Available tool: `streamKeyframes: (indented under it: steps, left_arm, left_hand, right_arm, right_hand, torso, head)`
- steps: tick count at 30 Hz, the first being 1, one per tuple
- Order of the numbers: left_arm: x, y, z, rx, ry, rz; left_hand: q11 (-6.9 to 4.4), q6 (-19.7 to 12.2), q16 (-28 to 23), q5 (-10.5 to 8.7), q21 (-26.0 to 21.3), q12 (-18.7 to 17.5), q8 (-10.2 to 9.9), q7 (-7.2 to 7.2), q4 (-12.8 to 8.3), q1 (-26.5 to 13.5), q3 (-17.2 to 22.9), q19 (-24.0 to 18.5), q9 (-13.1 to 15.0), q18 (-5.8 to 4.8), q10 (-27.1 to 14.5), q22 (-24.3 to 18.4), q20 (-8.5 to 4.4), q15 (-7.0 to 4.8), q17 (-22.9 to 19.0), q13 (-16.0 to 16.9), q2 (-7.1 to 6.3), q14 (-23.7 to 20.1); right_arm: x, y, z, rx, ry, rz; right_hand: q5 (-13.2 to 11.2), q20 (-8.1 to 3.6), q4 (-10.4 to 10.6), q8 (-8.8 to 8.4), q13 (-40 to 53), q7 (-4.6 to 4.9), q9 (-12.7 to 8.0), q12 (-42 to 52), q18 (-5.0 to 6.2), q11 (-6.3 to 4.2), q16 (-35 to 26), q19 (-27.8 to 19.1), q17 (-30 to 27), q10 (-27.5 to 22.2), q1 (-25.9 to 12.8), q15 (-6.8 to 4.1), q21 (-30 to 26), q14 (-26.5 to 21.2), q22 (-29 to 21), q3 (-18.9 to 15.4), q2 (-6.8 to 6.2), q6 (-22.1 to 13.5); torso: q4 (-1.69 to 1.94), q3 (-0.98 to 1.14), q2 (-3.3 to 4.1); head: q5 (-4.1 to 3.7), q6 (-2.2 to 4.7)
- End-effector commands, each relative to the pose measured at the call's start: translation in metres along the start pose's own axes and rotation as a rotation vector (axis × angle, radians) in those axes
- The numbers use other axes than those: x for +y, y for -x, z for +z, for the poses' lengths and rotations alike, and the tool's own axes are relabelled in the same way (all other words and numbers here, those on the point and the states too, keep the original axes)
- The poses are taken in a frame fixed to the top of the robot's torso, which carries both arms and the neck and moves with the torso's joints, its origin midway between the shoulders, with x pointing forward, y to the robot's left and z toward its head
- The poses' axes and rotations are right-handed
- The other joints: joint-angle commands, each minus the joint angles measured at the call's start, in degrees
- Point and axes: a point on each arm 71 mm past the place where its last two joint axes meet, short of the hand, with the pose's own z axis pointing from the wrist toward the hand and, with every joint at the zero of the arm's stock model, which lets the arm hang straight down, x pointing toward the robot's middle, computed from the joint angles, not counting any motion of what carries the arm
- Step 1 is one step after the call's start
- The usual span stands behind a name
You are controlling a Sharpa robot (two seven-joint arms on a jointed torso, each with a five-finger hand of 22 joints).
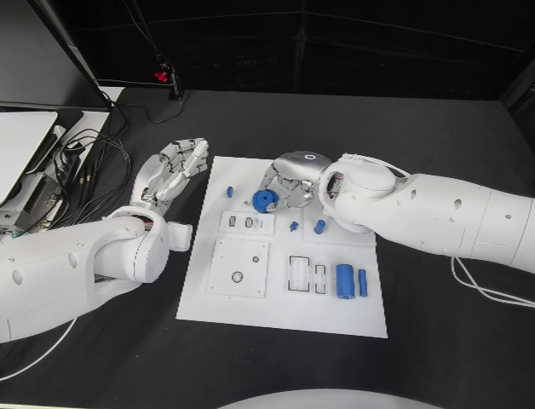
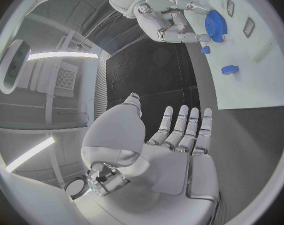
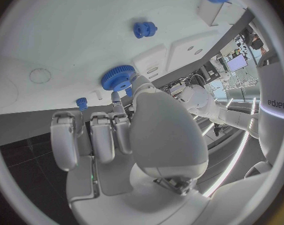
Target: Assemble the parts on the task board
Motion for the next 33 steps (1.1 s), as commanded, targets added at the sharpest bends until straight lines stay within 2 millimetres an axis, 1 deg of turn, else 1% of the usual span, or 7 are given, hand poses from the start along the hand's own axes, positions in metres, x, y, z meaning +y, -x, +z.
streamKeyframes:
  steps: [1,14,17,20,25,28,33]
  left_arm:
    - [-0.0188,-0.001,-0.0019,0.011,-0.254,-0.004]
    - [-0.0188,-0.0009,-0.0021,0.011,-0.254,-0.004]
    - [-0.0187,-0.001,-0.002,0.011,-0.254,-0.004]
    - [-0.0187,-0.001,-0.0019,0.011,-0.254,-0.004]
    - [-0.0187,-0.0009,-0.0019,0.011,-0.253,-0.004]
    - [-0.0186,-0.0008,-0.002,0.011,-0.253,-0.004]
    - [-0.0186,-0.001,-0.002,0.011,-0.253,-0.004]
  left_hand:
    - [0.0,0.3,0.3,0.26,0.4,0.3,0.4,9.18,0.0,0.6,-0.5,-0.3,-0.1,0.24,0.3,0.1,0.0,0.25,0.1,0.0,0.16,-0.1]
    - [0.0,0.3,0.3,0.26,0.4,0.3,0.4,9.18,0.0,0.6,-0.5,-0.3,-0.1,0.24,0.3,0.1,0.0,0.25,0.1,0.0,0.17,-0.1]
    - [0.0,0.3,0.3,0.26,0.4,0.3,0.4,9.18,0.0,0.6,-0.5,-0.3,-0.1,0.24,0.3,0.1,0.0,0.25,0.1,0.0,0.17,-0.1]
    - [0.0,0.3,0.3,0.26,0.4,0.3,0.4,9.18,0.0,0.6,-0.5,-0.3,-0.1,0.24,0.3,0.1,0.0,0.25,0.1,0.0,0.17,-0.1]
    - [0.0,0.3,0.4,0.26,0.4,0.3,0.4,9.18,0.0,0.6,-0.5,-0.3,-0.1,0.24,0.3,0.1,0.0,0.25,0.1,0.0,0.18,-0.1]
    - [0.0,0.3,0.4,0.27,0.4,0.3,0.4,9.18,0.0,0.6,-0.5,-0.3,-0.1,0.24,0.3,0.1,0.0,0.25,0.1,0.0,0.2,-0.1]
    - [0.0,0.3,0.4,0.27,0.4,0.3,0.4,9.18,0.0,0.6,-0.5,-0.3,-0.1,0.24,0.3,0.1,0.0,0.25,0.1,0.0,0.2,-0.1]
  right_arm:
    - [-0.0006,-0.0011,0.001,0.014,-0.02,-0.022]
    - [0.0031,-0.0026,0.003,-0.021,-0.024,-0.017]
    - [0.0033,-0.0033,0.0035,-0.016,-0.03,-0.017]
    - [0.0029,-0.0041,0.004,-0.008,-0.037,-0.018]
    - [0.0023,-0.0054,0.0046,0.005,-0.048,-0.019]
    - [0.0023,-0.0065,0.0047,0.008,-0.057,-0.024]
    - [0.0035,-0.0058,0.0043,-0.022,-0.049,-0.026]
  right_hand:
    - [-0.2,-0.51,0.1,-0.02,15.1,-0.17,0.1,0.1,-0.43,-0.31,0.1,6.0,15.1,6.0,0.7,-0.44,0.2,6.2,15.1,0.5,0.06,0.3]
    - [0.4,-0.61,0.0,0.13,15.1,-0.08,0.3,0.1,-0.43,-0.31,0.1,6.0,15.1,6.0,1.0,-0.51,0.2,6.2,15.1,1.2,0.62,1.0]
    - [0.4,-0.61,0.0,0.14,15.1,-0.06,0.3,0.1,-0.43,-0.29,0.1,6.0,15.1,6.0,1.0,-0.51,0.2,6.2,15.1,1.2,0.66,1.1]
    - [0.6,-0.6,0.1,0.22,15.1,0.01,0.3,0.1,-0.43,-0.23,0.1,6.0,15.1,6.0,0.9,-0.48,0.2,6.2,15.1,1.4,0.94,1.4]
    - [0.7,-0.53,-0.1,0.82,15.1,0.13,0.6,0.1,-0.43,-0.1,0.1,6.0,15.1,6.0,0.7,-0.34,0.2,6.2,15.1,1.9,1.46,3.1]
    - [0.7,-0.51,-0.7,1.72,15.1,0.12,1.0,0.1,-0.43,-0.11,0.1,6.0,15.1,6.0,1.7,-0.32,0.2,6.2,15.1,3.0,2.44,5.7]
    - [0.7,-0.49,-1.4,2.18,15.1,0.04,1.2,0.1,-0.43,-0.16,0.1,6.0,15.1,6.0,2.7,-0.31,0.2,6.2,15.1,3.9,2.89,7.8]
  torso:
    - [0.0,-0.02,-0.01]
    - [-0.06,0.0,0.0]
    - [-0.04,-0.04,-0.02]
    - [-0.01,-0.02,-0.03]
    - [0.0,0.02,-0.02]
    - [-0.02,0.0,-0.04]
    - [-0.02,0.0,-0.02]
  head:
    - [-0.04,-0.04]
    - [0.01,-0.03]
    - [-0.03,-0.06]
    - [-0.04,-0.1]
    - [-0.02,-0.12]
    - [-0.02,-0.16]
    - [0.0,-0.17]
